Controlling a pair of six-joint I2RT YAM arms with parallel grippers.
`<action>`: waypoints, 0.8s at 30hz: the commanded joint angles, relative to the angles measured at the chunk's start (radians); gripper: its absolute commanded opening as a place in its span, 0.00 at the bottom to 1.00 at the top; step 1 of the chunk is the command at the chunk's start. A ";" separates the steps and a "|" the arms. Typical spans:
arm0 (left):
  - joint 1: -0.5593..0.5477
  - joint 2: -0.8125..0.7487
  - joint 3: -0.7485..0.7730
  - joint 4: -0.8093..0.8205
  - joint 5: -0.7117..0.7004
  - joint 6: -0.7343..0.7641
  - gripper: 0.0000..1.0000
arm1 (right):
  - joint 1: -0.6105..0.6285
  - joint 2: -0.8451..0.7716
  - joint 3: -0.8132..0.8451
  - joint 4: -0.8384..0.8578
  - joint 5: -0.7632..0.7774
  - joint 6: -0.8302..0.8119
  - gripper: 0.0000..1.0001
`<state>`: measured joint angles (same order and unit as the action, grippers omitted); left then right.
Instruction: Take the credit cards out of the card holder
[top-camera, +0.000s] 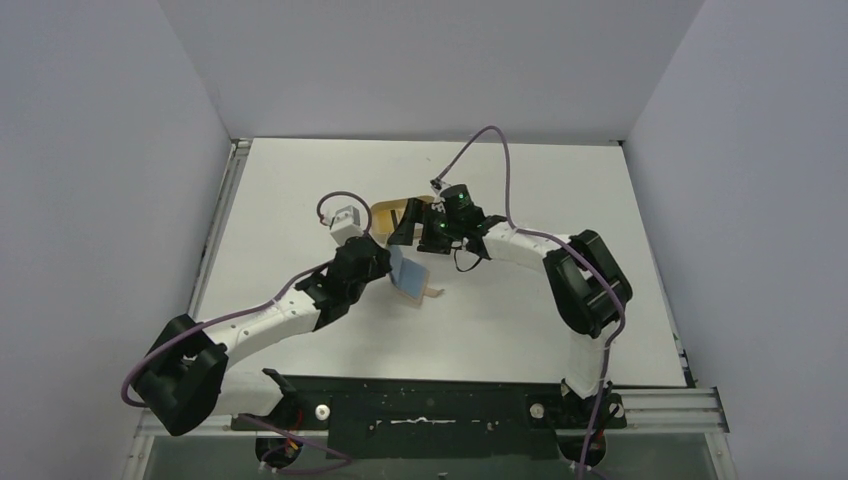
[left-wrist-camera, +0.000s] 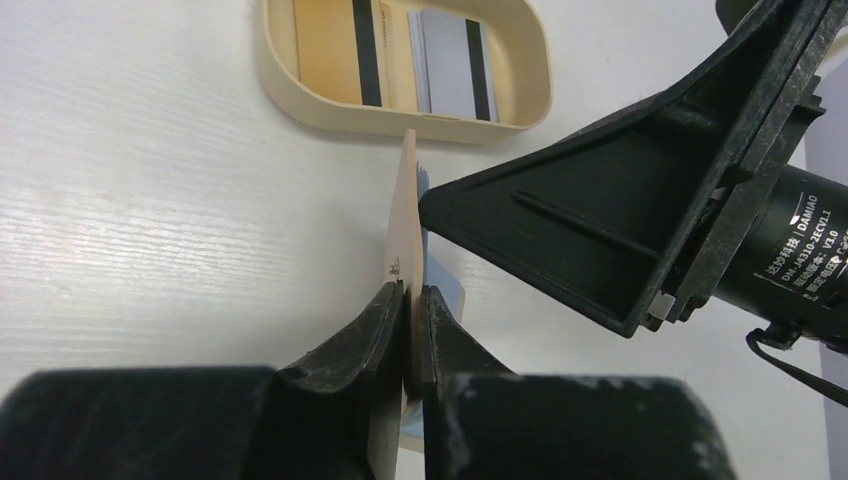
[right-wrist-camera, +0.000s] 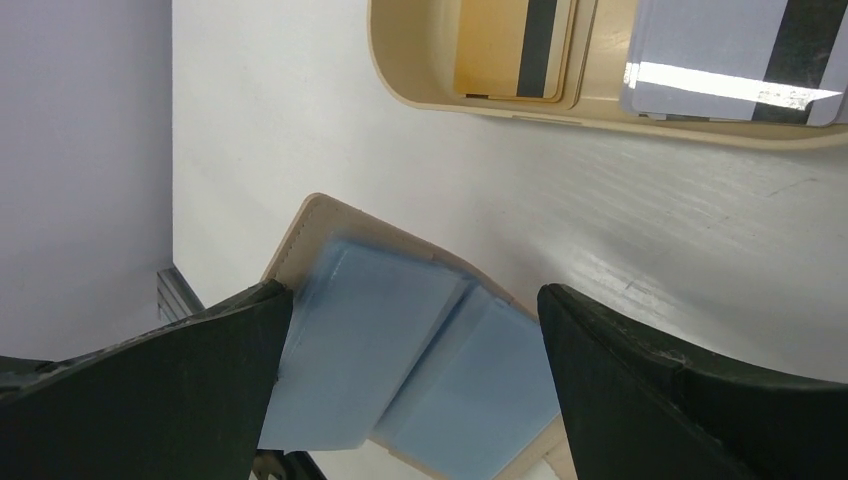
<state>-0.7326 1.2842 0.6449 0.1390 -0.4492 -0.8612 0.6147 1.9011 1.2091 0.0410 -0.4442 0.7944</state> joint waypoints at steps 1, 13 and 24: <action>-0.002 -0.011 0.005 0.108 -0.008 -0.004 0.00 | 0.015 0.013 0.056 -0.015 0.004 -0.032 1.00; -0.002 -0.041 -0.033 0.169 -0.027 0.023 0.00 | 0.052 0.050 0.121 -0.184 0.023 -0.142 1.00; -0.002 -0.061 -0.072 0.187 -0.062 0.018 0.00 | 0.064 0.055 0.061 -0.225 0.035 -0.180 1.00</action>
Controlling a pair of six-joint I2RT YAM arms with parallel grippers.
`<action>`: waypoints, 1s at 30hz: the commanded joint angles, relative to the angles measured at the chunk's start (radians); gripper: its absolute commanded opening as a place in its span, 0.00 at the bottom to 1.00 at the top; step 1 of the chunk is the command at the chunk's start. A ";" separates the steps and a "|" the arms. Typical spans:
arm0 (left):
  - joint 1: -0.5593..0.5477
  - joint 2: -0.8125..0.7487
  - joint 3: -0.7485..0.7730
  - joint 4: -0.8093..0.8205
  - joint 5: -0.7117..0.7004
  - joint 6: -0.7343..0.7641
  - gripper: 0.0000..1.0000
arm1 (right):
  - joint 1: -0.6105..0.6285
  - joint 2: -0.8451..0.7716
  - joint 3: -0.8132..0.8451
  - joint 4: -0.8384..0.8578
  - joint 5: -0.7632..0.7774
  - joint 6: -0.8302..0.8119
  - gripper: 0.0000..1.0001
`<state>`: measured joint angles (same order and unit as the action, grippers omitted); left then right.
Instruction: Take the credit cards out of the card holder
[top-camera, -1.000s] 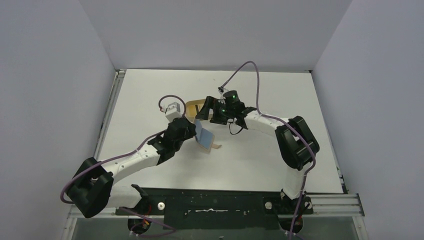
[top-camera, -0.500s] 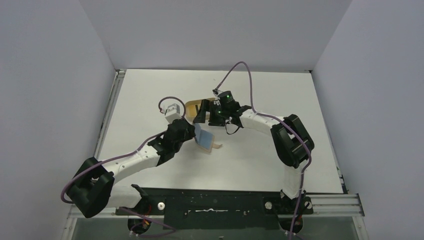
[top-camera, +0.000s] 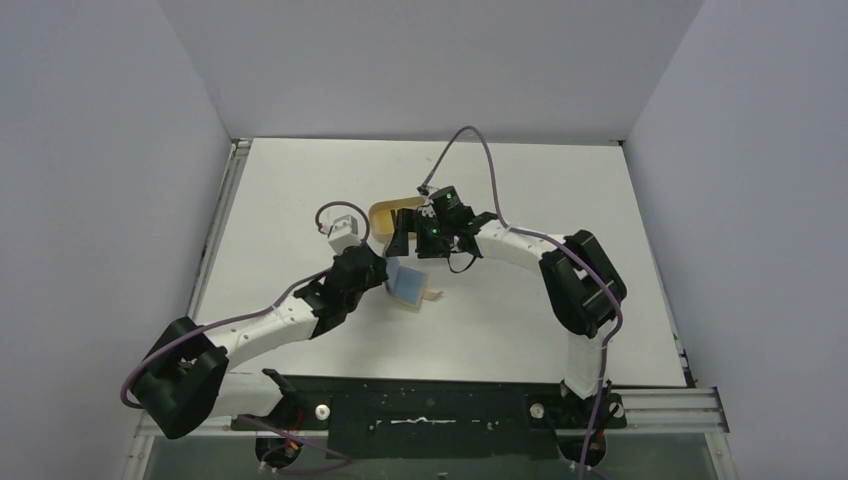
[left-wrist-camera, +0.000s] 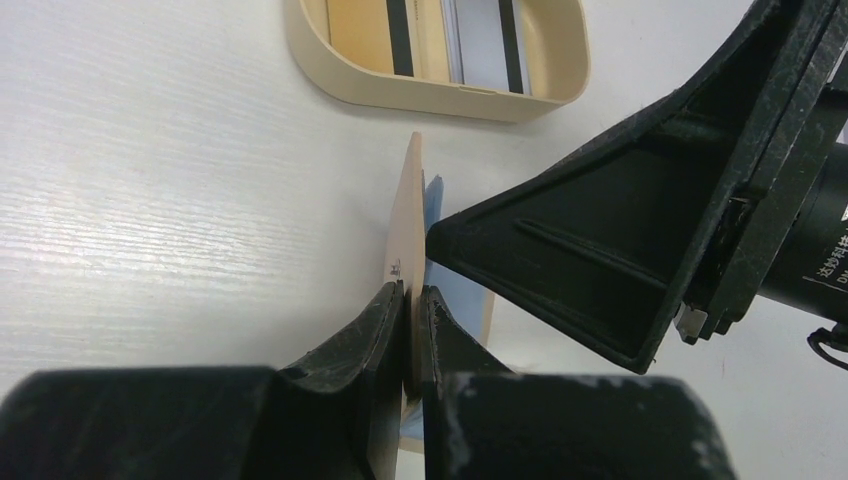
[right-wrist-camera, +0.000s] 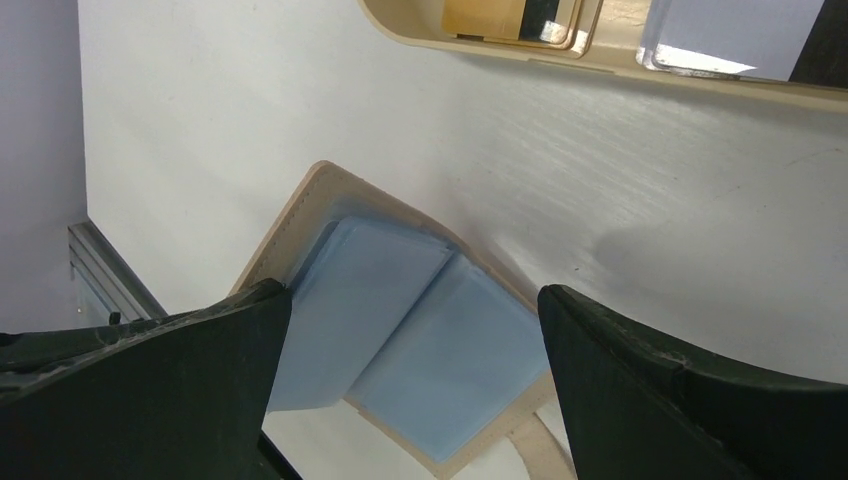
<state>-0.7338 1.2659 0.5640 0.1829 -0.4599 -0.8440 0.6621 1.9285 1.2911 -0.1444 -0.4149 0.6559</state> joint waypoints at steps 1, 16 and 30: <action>-0.001 -0.044 0.005 0.150 -0.054 0.000 0.00 | 0.019 0.029 -0.022 -0.040 0.011 -0.045 1.00; -0.001 -0.073 -0.033 0.163 -0.072 -0.019 0.00 | 0.043 0.045 -0.035 -0.086 0.066 -0.097 1.00; 0.001 -0.047 -0.110 0.221 -0.089 -0.083 0.00 | -0.089 -0.186 -0.150 -0.051 0.128 -0.103 1.00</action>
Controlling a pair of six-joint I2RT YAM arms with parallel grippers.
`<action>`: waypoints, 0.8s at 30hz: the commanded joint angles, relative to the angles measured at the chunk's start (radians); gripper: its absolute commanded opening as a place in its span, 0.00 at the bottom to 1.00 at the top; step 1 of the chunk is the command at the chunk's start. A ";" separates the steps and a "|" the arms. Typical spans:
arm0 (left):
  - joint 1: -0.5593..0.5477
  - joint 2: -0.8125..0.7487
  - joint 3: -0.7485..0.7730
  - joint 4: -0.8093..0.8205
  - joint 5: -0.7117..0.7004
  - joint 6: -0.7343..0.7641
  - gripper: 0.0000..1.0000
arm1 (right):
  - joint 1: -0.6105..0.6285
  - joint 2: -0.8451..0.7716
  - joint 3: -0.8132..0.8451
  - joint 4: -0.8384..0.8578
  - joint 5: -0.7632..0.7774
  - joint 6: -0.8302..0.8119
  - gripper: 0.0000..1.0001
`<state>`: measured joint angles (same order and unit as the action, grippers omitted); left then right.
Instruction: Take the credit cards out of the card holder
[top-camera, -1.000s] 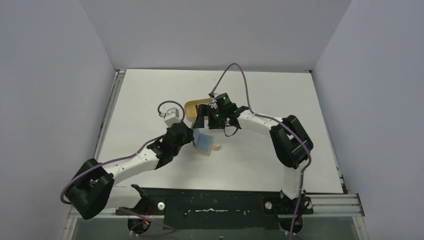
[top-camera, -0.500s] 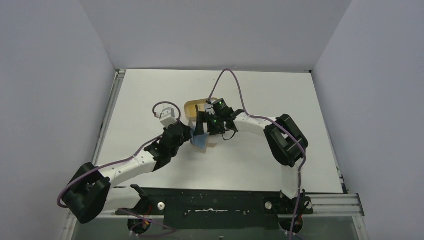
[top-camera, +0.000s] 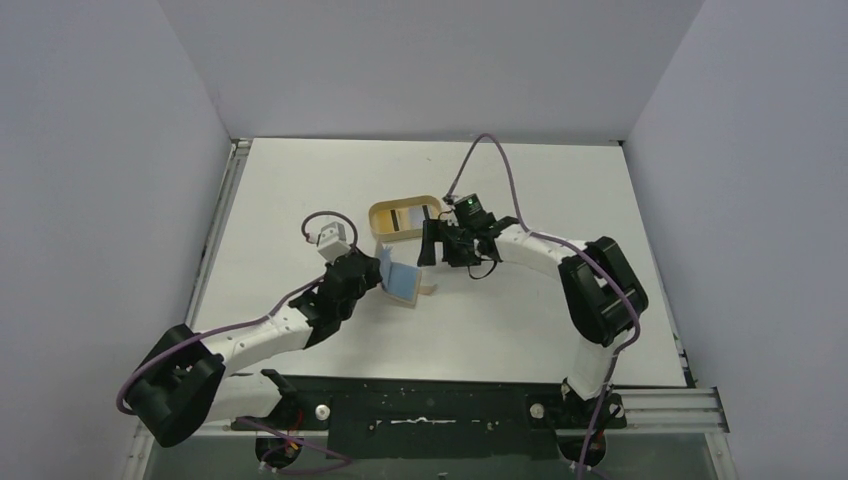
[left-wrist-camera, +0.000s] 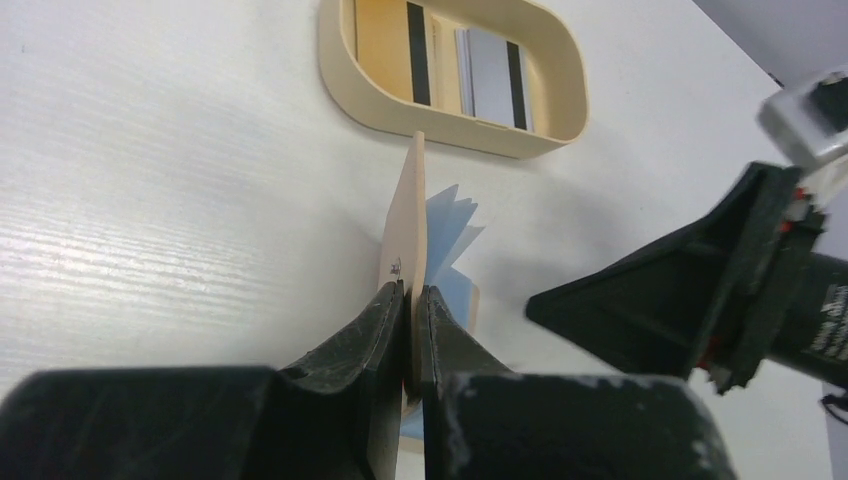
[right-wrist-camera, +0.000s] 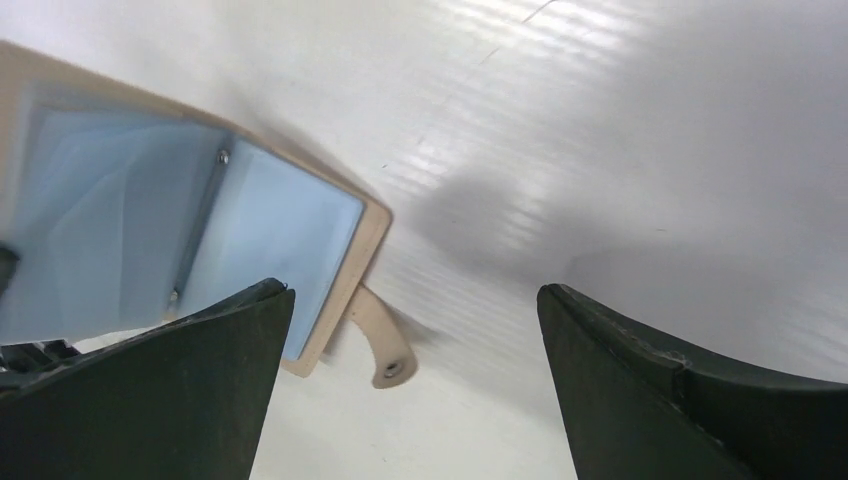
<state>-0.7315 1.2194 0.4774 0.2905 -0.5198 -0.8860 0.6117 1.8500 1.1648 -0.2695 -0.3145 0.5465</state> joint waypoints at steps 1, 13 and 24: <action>-0.003 0.003 -0.025 0.115 -0.030 -0.042 0.00 | -0.042 -0.117 -0.029 0.087 0.024 0.011 1.00; -0.020 0.027 -0.016 0.154 -0.008 0.015 0.00 | 0.015 0.034 0.142 0.110 0.017 0.052 1.00; -0.023 0.057 -0.003 0.176 0.027 0.030 0.00 | 0.056 0.097 0.210 0.139 0.016 0.072 1.00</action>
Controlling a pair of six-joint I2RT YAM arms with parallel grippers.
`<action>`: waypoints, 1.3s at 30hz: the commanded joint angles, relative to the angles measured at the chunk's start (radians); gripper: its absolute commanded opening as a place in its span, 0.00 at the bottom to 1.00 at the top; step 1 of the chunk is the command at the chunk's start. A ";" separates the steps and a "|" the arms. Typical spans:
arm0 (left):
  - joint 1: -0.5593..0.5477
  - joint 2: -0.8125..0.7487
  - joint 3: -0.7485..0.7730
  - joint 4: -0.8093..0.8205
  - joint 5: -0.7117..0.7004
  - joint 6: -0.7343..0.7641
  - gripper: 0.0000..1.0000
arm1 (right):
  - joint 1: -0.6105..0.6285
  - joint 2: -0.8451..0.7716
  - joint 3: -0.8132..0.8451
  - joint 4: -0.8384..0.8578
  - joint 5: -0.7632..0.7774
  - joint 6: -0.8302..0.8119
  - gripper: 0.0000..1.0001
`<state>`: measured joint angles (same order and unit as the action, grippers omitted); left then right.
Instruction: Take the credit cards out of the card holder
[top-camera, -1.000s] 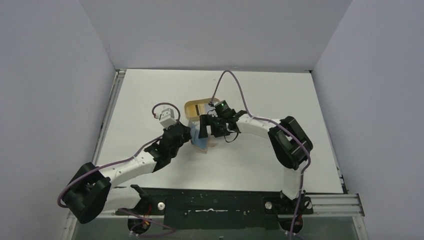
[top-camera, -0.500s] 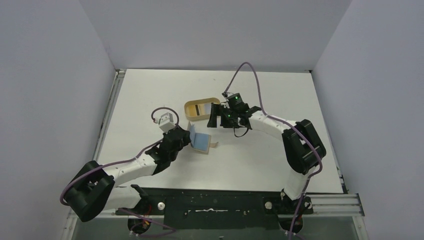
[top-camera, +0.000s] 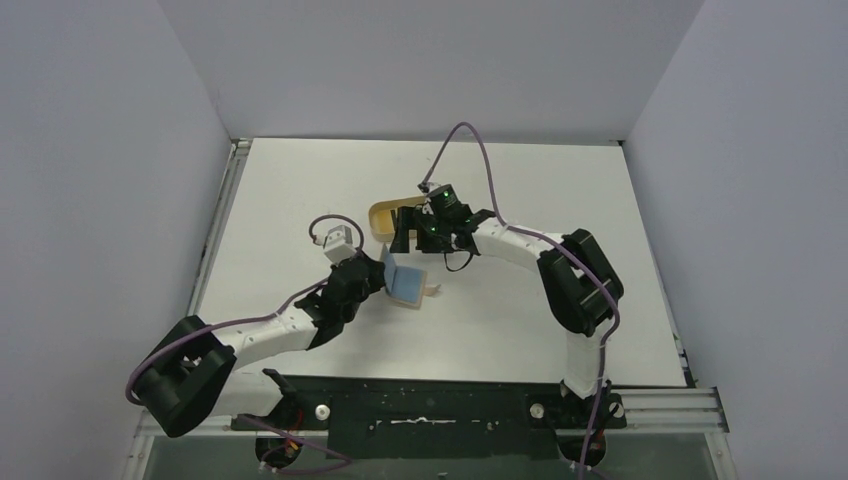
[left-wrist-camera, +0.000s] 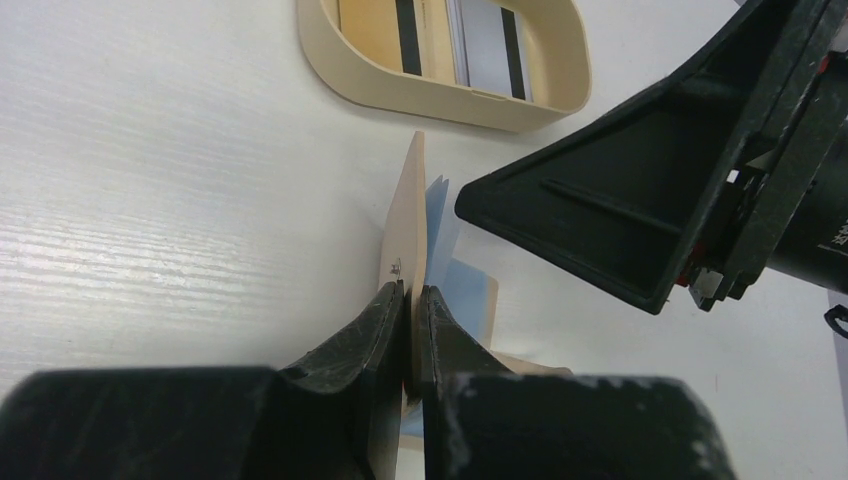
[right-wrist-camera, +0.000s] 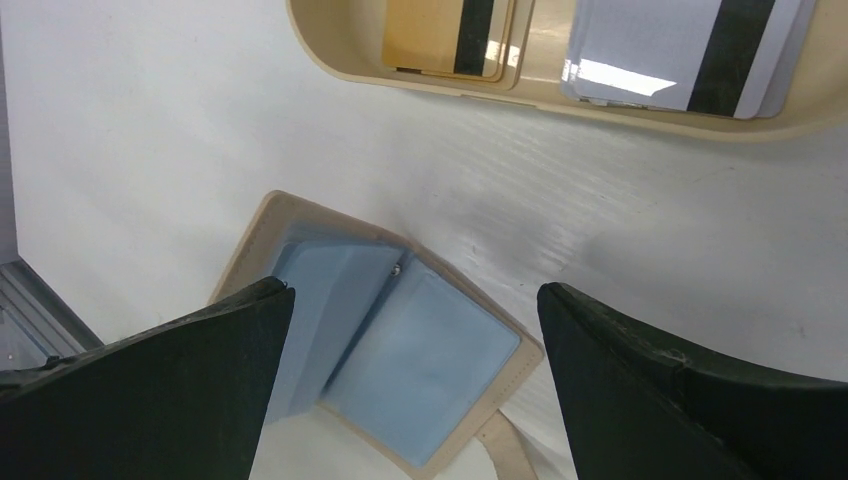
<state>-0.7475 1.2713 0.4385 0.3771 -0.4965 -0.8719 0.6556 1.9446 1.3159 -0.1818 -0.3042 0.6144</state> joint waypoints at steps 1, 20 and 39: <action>-0.006 0.007 0.037 0.089 0.006 0.016 0.00 | 0.015 0.002 0.063 0.051 0.007 0.004 1.00; -0.006 0.005 0.014 0.117 -0.020 0.008 0.00 | 0.077 0.073 0.120 -0.036 0.006 -0.038 1.00; -0.007 -0.062 -0.047 0.116 -0.096 -0.022 0.00 | 0.137 0.067 0.023 -0.156 0.096 -0.160 1.00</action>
<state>-0.7536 1.2636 0.3798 0.3889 -0.5320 -0.8799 0.7502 2.0094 1.3521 -0.2478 -0.2607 0.5270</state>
